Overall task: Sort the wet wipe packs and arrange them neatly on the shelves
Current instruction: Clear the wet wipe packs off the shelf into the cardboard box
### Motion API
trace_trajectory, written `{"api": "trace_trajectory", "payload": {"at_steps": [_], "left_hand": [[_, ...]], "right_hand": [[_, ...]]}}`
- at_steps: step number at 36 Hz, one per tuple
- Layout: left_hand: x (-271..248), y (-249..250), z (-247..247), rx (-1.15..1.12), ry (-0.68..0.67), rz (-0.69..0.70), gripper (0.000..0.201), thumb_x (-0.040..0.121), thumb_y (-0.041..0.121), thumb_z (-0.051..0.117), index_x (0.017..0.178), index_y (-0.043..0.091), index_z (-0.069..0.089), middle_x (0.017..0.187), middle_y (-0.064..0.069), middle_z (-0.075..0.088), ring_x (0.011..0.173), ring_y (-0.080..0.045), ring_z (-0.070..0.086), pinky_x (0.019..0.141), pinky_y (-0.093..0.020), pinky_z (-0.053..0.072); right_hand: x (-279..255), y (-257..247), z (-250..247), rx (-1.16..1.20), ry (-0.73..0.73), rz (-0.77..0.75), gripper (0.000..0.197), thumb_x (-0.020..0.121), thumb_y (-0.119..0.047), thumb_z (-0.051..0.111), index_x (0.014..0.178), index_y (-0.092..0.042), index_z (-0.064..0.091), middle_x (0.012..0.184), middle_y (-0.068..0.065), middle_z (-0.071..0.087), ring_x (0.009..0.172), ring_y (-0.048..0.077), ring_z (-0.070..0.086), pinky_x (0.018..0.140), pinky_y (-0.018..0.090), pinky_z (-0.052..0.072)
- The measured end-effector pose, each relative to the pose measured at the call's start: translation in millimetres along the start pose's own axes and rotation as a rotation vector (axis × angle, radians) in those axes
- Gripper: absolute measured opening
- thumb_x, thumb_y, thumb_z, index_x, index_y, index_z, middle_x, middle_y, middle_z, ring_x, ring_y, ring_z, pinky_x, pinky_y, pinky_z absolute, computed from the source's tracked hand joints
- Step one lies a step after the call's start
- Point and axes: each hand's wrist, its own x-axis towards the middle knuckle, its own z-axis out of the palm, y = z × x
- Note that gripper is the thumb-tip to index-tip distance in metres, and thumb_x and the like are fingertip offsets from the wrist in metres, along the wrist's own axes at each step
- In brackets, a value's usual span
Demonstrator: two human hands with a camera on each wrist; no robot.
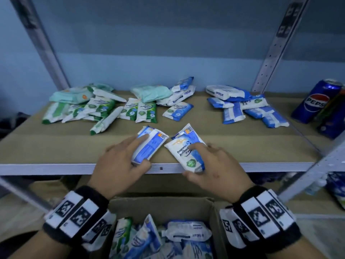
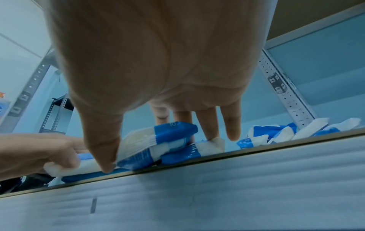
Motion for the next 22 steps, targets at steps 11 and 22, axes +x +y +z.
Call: {"api": "trace_trajectory", "payload": {"at_steps": [11,22], "left_hand": [[18.5,-7.8,-2.0,0.052,0.061,-0.100,0.066,0.070,0.067,0.048,0.123,0.028,0.054,0.097,-0.004,0.070,0.090,-0.031,0.064,0.073,-0.038,0.050],[25.8,-10.7,3.0,-0.030,0.090,-0.188,0.072,0.072,0.068,0.061,0.127,0.024,0.049,0.105,-0.006,0.068,0.098,-0.032,0.061,0.079,-0.038,0.049]], "right_hand": [[26.1,-8.5,12.9,-0.082,0.048,-0.020,0.062,0.086,-0.052,0.060,0.142,-0.030,0.044,0.149,-0.006,0.044,0.145,0.026,0.027,0.120,0.046,0.010],[28.0,-10.9,20.5,-0.016,0.124,0.046,0.059,0.084,-0.049,0.062,0.138,-0.028,0.050,0.138,-0.005,0.055,0.116,0.024,0.050,0.097,0.040,0.043]]}}
